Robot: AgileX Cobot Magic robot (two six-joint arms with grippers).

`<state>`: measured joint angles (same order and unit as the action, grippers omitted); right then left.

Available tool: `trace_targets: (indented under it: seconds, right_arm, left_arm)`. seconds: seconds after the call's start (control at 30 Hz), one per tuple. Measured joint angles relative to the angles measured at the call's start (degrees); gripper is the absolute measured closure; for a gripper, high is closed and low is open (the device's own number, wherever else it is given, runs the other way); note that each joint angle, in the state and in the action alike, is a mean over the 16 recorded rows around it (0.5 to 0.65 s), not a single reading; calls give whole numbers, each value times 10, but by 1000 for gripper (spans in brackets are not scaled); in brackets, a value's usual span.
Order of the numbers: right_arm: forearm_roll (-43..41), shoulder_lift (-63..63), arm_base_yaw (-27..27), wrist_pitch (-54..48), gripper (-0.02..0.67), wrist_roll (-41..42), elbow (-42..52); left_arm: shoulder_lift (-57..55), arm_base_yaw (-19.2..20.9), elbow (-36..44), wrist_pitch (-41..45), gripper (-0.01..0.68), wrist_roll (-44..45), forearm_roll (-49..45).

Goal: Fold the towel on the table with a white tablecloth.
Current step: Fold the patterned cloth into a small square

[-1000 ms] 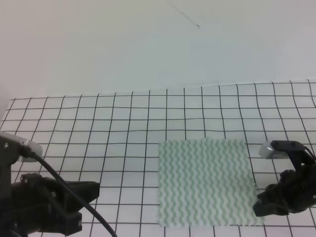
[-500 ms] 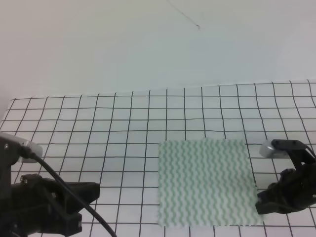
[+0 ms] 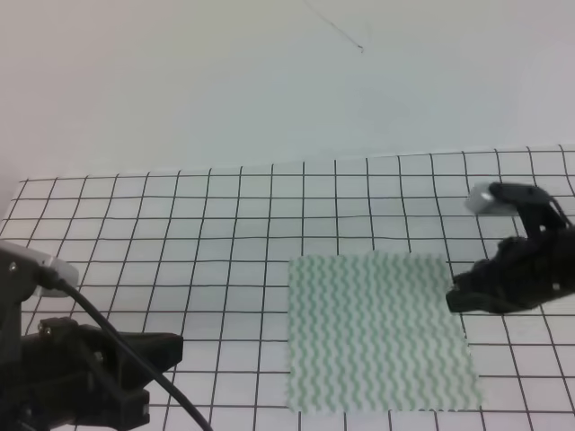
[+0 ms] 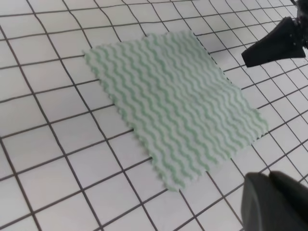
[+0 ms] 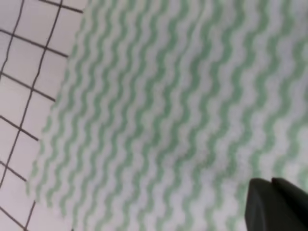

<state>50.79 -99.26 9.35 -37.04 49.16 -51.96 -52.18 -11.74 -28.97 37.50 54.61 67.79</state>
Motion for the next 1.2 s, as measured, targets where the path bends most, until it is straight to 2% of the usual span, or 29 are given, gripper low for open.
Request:
trace_targets:
  seconds: [0.27,0.53,0.9,1.2]
  right_arm:
    - [-102,0,0,-68,500,-55,-34]
    - [-159,0,0,-100,392,-106,-13]
    - [-114,0,0,-45,403,-86,49]
    - [-75,-1,0,-8,403,-62,63]
  left_arm:
    - [0,0,0,7,674,1,-4]
    - [1,0,0,10,674,1,-6]
    - [1,0,0,11,674,0,-5]
    - [1,0,0,9,674,0,-5]
